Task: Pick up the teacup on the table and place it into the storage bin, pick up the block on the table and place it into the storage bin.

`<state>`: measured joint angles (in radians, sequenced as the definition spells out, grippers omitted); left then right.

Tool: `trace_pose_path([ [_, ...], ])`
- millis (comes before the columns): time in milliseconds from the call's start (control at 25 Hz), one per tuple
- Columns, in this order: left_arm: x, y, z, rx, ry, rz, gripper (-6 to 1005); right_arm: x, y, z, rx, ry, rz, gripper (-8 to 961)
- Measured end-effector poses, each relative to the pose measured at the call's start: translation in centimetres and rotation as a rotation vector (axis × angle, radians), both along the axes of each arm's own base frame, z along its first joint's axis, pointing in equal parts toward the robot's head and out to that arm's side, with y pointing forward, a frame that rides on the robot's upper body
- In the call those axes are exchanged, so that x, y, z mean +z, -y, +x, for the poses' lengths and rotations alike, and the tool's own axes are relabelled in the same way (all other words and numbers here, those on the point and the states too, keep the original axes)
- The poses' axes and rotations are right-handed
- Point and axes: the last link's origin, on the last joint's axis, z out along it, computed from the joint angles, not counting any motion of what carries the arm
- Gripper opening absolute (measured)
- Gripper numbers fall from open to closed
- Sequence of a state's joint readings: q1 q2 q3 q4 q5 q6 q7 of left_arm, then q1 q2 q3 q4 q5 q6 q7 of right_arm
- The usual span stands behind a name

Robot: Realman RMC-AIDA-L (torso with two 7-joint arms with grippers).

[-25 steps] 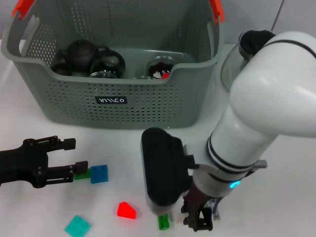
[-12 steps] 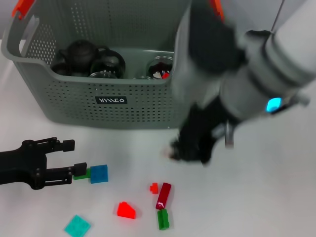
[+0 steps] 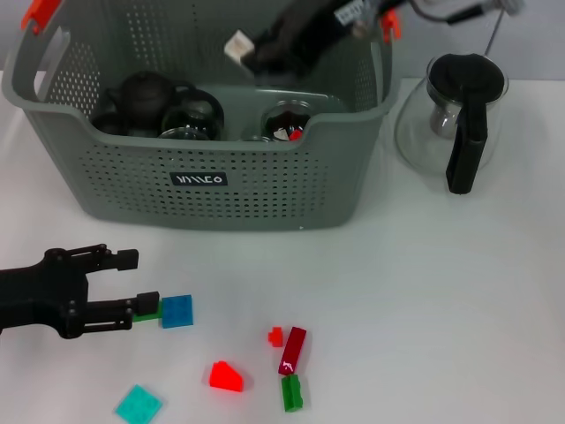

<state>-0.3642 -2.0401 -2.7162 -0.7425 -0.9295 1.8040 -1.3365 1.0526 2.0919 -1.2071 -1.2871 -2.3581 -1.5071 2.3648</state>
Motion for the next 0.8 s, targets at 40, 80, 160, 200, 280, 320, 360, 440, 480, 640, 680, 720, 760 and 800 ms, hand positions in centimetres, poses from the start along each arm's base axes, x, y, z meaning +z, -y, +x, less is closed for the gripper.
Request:
trace_pose_path([
  [40, 0.0, 0.0, 0.0, -0.001, 0.001, -0.001, 799, -0.3, -0.9, 0.0, -0.010, 0.005, 0.019, 175],
  [80, 0.0, 0.0, 0.0, -0.003, 0.001, -0.002, 799, -0.5, -1.7, 0.0, -0.016, 0.009, 0.040, 175],
  [160, 0.1, 0.0, 0.0, -0.005, -0.002, -0.001, 799, -0.9, -3.3, 0.2, -0.030, 0.016, 0.085, 175],
  [200, 0.1, 0.0, 0.0, -0.006, -0.003, 0.000, 799, -1.2, -4.0, 0.4, -0.035, 0.020, 0.104, 175],
  [280, 0.1, 0.0, 0.0, -0.006, -0.005, 0.002, 799, -1.9, -5.2, 0.8, -0.039, 0.021, 0.139, 176],
  [320, 0.1, -0.1, 0.0, -0.006, -0.005, 0.003, 799, -2.2, -5.6, 0.9, -0.041, 0.020, 0.150, 176],
  [360, 0.1, -0.1, 0.0, -0.006, -0.006, 0.003, 799, -2.5, -5.9, 1.1, -0.044, 0.022, 0.154, 176],
  [440, 0.1, 0.0, 0.0, -0.006, -0.004, 0.004, 799, -3.1, -6.5, 1.5, -0.056, 0.022, 0.178, 182],
  [480, 0.2, 0.0, 0.0, -0.006, -0.003, 0.005, 799, -3.3, -6.7, 1.7, -0.061, 0.023, 0.189, 186],
  [640, 0.2, 0.0, -0.2, 0.000, -0.005, 0.011, 799, -3.9, -7.1, 2.2, -0.058, 0.030, 0.236, 199],
  [680, 0.2, 0.0, -0.2, 0.000, -0.005, 0.011, 799, -4.0, -7.2, 2.3, -0.056, 0.029, 0.245, 202],
  [720, 0.2, 0.0, -0.2, 0.000, -0.006, 0.011, 798, -4.0, -7.2, 2.3, -0.054, 0.026, 0.255, 205],
  [760, 0.2, 0.0, -0.2, 0.000, -0.006, 0.011, 798, -4.0, -7.3, 2.3, -0.051, 0.023, 0.263, 208],
  [800, 0.2, 0.0, -0.2, 0.000, -0.006, 0.012, 798, -4.0, -7.4, 2.2, -0.048, 0.019, 0.270, 211],
])
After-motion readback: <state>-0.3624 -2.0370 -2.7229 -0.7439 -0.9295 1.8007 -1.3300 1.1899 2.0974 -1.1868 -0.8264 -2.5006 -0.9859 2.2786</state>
